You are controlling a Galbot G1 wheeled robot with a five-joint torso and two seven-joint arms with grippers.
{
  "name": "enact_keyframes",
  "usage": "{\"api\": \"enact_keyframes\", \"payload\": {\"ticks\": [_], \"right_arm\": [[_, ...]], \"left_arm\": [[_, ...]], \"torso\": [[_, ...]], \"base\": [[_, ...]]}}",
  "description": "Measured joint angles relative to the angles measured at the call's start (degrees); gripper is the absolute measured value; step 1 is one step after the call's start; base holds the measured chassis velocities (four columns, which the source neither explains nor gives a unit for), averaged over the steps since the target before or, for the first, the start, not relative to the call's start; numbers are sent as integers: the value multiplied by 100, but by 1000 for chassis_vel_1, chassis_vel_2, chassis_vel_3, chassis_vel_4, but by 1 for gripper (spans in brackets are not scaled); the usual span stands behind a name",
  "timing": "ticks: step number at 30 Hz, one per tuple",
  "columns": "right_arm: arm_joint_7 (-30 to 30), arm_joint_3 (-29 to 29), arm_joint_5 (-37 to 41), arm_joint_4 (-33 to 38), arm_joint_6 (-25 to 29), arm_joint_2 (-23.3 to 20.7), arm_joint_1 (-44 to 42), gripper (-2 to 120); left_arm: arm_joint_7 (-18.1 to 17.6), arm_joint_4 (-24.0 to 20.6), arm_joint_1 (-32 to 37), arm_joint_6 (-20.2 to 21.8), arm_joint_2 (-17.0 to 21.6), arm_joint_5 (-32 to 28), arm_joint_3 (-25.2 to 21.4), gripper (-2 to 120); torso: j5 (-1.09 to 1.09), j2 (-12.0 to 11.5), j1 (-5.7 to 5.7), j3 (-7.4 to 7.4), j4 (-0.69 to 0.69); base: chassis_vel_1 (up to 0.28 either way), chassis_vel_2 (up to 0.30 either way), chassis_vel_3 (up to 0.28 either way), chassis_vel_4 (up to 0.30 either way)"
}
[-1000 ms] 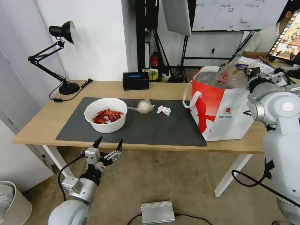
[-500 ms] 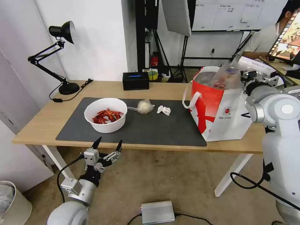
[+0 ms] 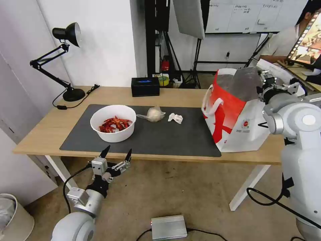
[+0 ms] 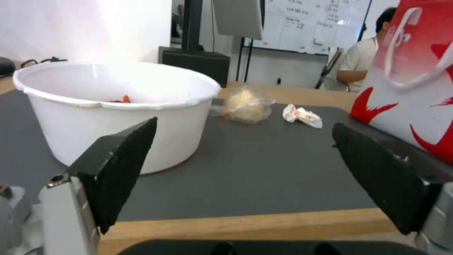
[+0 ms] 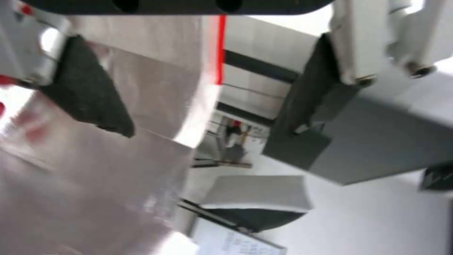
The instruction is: Pick up the trash from the table and place it into the takeout bag.
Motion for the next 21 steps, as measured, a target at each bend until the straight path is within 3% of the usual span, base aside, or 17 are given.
{"api": "enact_keyframes", "payload": {"ticks": [1,2,4,6,11,13,14,15,16,19,21], "right_arm": [[0,0,0,0,0,0,0,86],[-59,8,-13,122,-12,-34,-68,96],[-220,14,-56,232,-62,-83,-148,97],[-1027,17,-478,570,-255,-277,-541,100],[-1895,3,-1083,842,-364,-440,-949,98],[-2642,-9,-1798,1066,-380,-548,-1326,98],[-2642,-9,-1798,1066,-380,-548,-1326,98],[-3220,-19,-2508,1251,-381,-613,-1653,98],[-3220,-19,-2508,1251,-381,-613,-1653,98],[-3903,-34,-3735,1620,-343,-603,-2384,98],[-4012,-34,-3989,1688,-276,-546,-2613,98]], "left_arm": [[0,0,0,0,0,0,0,100],[-1,24,-47,0,20,-55,21,100],[-4,29,-69,0,27,-89,29,100],[-13,37,-93,0,36,-117,30,100],[-17,45,-101,0,40,-121,30,100],[-22,51,-115,-1,20,-121,41,100],[-22,51,-115,-1,20,-121,41,100],[-25,50,-116,-6,10,-120,46,100],[-25,50,-116,-6,10,-120,46,100],[-38,41,-117,-15,10,-119,8,100],[-42,47,-137,-19,3,-119,-5,100]], "torso": [[0,0,0,0,0],[0,0,0,0,1],[0,0,0,0,1],[0,0,0,0,-1],[0,0,0,0,0],[0,0,0,0,0],[0,0,0,0,0],[1,0,0,0,0],[1,0,0,0,0],[0,0,0,0,0],[0,0,0,0,0]], "base": [[0,0,0,0],[0,0,0,0],[0,0,0,0],[0,0,0,0],[0,0,0,0],[0,0,0,0],[0,0,0,0],[0,0,0,0],[0,0,0,0],[0,0,0,0],[0,0,0,0]]}}
